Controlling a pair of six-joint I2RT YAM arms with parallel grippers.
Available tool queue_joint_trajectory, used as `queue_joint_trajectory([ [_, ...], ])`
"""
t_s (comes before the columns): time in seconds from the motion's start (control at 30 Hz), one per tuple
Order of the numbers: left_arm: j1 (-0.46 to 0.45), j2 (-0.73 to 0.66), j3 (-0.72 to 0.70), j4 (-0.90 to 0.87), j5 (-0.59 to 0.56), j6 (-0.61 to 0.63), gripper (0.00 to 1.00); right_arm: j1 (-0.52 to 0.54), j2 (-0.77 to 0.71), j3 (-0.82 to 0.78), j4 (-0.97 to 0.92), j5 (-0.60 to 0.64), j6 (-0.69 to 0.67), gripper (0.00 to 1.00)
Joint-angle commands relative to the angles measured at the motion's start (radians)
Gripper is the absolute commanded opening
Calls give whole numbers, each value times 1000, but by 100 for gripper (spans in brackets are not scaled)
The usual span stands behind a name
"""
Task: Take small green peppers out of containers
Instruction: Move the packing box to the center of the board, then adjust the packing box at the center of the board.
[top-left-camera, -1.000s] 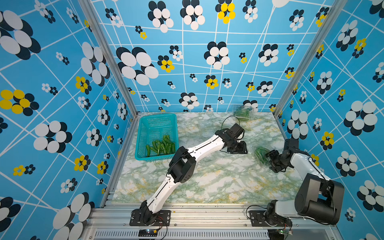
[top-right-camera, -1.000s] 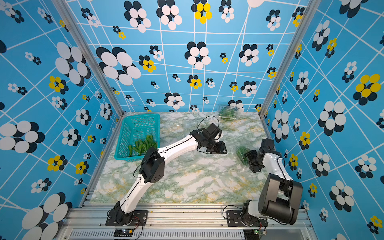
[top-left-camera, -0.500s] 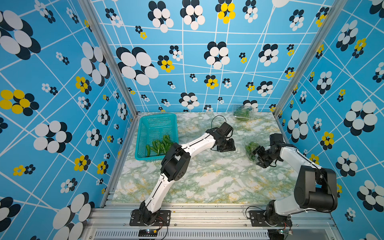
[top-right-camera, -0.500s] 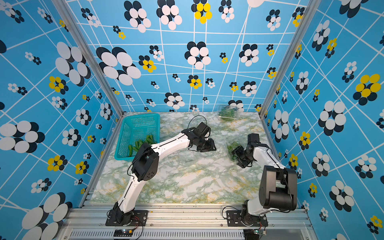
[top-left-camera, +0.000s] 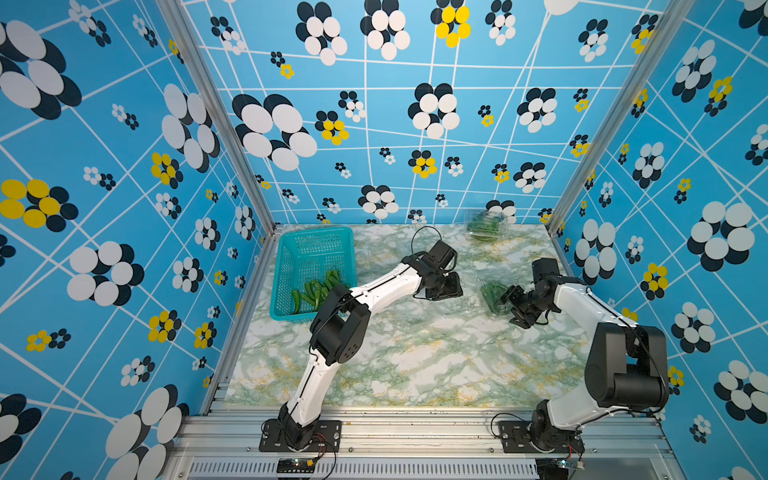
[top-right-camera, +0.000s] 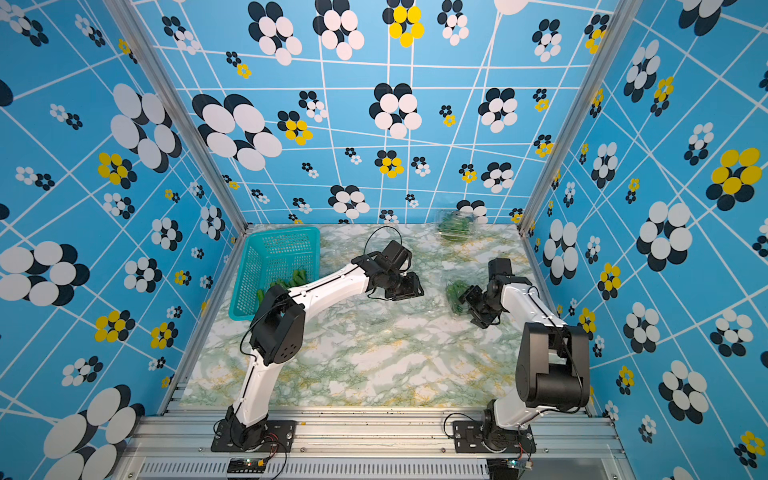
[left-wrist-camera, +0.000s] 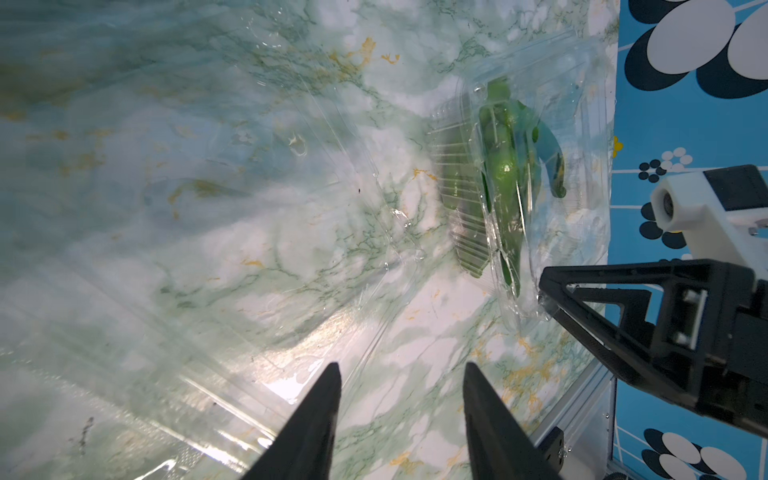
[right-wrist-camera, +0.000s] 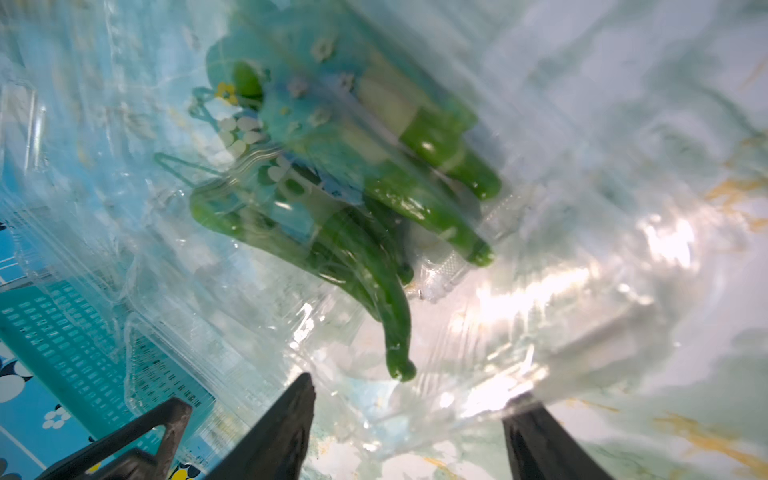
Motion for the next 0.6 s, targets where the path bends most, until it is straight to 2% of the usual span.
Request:
queue_joint_trajectory([
  [0.0, 4, -51, 6, -30, -35, 2, 49, 2, -2, 0, -108, 99, -65, 72],
  [0.23, 13, -55, 22, -69, -54, 3, 50, 2, -62, -54, -145, 161, -100, 71],
  [0.47, 17, -61, 29, -99, -83, 5, 50, -4, -165, -31, -262, 224, -160, 71],
  [0.57, 15, -55, 44, -110, -88, 9, 49, -8, -184, -13, -261, 194, -172, 72],
])
